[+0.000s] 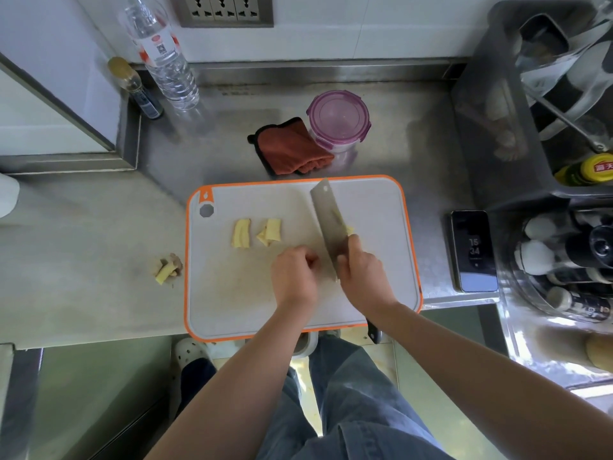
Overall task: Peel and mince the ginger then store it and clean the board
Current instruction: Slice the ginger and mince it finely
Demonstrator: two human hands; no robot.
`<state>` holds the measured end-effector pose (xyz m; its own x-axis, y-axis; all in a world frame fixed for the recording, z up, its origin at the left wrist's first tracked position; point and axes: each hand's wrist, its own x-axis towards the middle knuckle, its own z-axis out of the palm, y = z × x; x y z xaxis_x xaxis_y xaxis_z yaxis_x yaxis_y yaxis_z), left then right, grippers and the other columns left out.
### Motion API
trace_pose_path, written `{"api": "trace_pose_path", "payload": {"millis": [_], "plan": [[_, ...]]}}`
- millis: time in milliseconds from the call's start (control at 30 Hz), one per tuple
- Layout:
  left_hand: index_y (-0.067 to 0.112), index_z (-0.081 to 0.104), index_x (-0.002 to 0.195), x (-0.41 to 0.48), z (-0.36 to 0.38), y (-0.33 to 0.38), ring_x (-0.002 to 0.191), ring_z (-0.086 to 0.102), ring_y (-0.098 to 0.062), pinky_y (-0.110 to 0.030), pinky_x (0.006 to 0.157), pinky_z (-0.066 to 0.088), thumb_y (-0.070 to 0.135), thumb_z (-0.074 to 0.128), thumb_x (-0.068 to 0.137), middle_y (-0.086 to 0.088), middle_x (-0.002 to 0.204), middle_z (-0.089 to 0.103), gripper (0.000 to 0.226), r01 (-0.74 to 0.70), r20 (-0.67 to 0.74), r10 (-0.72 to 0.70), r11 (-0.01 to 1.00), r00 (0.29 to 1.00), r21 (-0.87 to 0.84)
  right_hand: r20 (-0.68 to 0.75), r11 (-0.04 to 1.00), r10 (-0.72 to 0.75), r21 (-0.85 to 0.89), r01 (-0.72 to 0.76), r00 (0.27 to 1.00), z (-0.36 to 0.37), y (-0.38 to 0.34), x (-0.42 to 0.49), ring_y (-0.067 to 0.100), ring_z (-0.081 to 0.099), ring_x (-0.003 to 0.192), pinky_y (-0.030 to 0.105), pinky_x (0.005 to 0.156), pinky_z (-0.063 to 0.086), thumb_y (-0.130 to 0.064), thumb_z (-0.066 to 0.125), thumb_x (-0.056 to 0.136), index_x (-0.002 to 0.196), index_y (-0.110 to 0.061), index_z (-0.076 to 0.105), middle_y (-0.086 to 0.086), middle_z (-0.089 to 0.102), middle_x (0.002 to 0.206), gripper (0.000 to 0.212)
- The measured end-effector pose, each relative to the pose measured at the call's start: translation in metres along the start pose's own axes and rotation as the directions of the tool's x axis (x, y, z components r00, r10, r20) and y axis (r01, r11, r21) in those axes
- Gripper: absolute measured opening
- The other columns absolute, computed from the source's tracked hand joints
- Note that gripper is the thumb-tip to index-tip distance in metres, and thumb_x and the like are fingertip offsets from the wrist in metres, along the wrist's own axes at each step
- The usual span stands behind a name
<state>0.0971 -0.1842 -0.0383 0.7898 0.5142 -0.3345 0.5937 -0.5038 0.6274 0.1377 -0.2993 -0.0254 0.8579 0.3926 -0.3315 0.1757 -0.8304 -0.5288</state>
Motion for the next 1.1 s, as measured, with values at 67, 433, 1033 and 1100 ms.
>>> {"api": "trace_pose_path", "payload": {"millis": [67, 433, 1033, 1100], "plan": [[0.014, 0.073, 0.085, -0.001, -0.001, 0.0, 0.077, 0.063, -0.015, -0.021, 0.067, 0.044, 0.014, 0.067, 0.084, 0.001, 0.082, 0.072, 0.006, -0.006, -0.008, 0.006, 1.0, 1.0, -0.003, -0.011, 0.999, 0.003, 0.039, -0.003, 1.0, -0.008, 0.005, 0.002, 0.03, 0.054, 0.062, 0.038, 0.053, 0.043, -0.017, 0.035, 0.098, 0.112, -0.009, 0.037, 0.011, 0.058, 0.075, 0.016], [0.013, 0.073, 0.095, -0.006, 0.0, 0.002, 0.086, 0.065, -0.017, -0.017, 0.07, 0.037, 0.022, 0.063, 0.089, -0.001, 0.093, 0.073, 0.014, 0.003, -0.03, -0.003, 1.0, 1.0, 0.006, 0.096, 0.991, -0.099, -0.079, 0.107, 0.99, -0.014, 0.004, -0.01, 0.03, 0.052, 0.064, 0.035, 0.056, 0.04, -0.021, 0.036, 0.097, 0.119, -0.011, 0.034, 0.01, 0.054, 0.074, 0.024], [0.014, 0.067, 0.096, -0.001, -0.025, -0.028, 0.082, 0.061, -0.023, -0.028, 0.063, 0.04, 0.013, 0.062, 0.085, -0.004, 0.089, 0.067, 0.012, -0.051, -0.151, 0.08, 0.982, 0.985, 0.184, 0.097, 0.997, -0.073, -0.006, 0.073, 0.993, -0.015, 0.02, -0.005, 0.02, 0.048, 0.049, 0.029, 0.046, 0.033, -0.014, 0.037, 0.096, 0.111, -0.01, 0.039, 0.002, 0.049, 0.058, 0.015], [0.013, 0.067, 0.096, 0.002, -0.031, -0.031, 0.084, 0.058, -0.025, -0.03, 0.062, 0.039, 0.015, 0.062, 0.085, -0.006, 0.089, 0.065, 0.011, -0.044, -0.217, 0.094, 0.973, 0.972, 0.225, 0.009, 0.997, 0.038, 0.072, -0.038, 0.999, -0.019, 0.021, 0.001, 0.025, 0.052, 0.05, 0.031, 0.042, 0.035, -0.012, 0.036, 0.096, 0.111, -0.008, 0.038, 0.005, 0.052, 0.061, 0.015]]}}
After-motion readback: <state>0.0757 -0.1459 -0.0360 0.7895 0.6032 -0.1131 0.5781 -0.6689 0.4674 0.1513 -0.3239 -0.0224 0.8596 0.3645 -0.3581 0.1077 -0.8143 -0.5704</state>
